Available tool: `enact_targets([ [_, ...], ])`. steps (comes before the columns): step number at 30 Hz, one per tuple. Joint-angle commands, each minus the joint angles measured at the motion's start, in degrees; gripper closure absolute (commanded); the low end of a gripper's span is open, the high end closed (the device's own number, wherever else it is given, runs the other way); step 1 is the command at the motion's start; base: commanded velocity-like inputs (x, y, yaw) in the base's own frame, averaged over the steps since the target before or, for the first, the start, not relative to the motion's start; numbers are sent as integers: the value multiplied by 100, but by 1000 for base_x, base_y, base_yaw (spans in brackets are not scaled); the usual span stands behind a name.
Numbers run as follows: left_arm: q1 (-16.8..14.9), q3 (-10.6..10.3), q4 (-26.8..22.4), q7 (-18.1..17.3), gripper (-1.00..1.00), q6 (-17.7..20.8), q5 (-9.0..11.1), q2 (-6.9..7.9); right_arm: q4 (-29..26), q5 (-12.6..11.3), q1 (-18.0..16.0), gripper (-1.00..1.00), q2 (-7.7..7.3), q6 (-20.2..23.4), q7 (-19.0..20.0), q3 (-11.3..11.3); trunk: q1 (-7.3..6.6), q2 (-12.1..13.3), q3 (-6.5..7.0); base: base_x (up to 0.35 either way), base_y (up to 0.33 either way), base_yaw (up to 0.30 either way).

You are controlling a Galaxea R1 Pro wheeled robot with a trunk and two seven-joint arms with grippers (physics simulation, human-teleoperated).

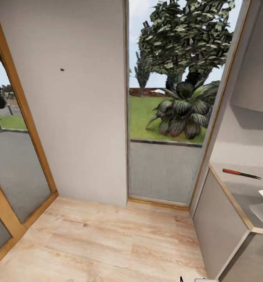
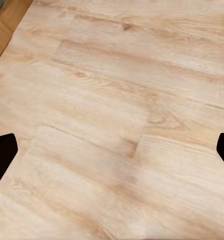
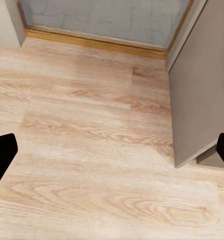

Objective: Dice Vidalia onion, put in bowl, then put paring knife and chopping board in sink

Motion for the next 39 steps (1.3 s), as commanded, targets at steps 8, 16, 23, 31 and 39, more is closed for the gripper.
enact_targets([
  [8, -11, -18, 22, -1, -100, -41, 40, 0, 7, 61, -4, -100, 3, -19, -28, -18, 6, -13, 13, 212, 7, -212],
  [16, -11, -18, 22, -5, -100, -41, 40, 0, 7, 61, -6, -100, 3, -20, -28, -18, 6, -13, 41, 210, 0, -212],
  [23, -11, -18, 22, -7, -100, -41, 40, 0, 7, 61, -3, -100, 3, -20, -28, -18, 6, -13, 67, 166, 3, -212],
  [31, -11, -18, 22, -4, -100, -41, 40, 0, 7, 61, -3, -100, 10, -20, -28, -12, 6, -13, 97, 179, 174, -212],
  [39, -11, -18, 22, -4, -100, -41, 40, 0, 7, 61, -4, -100, 8, -20, -28, -11, 6, -13, 130, 198, 226, -212],
])
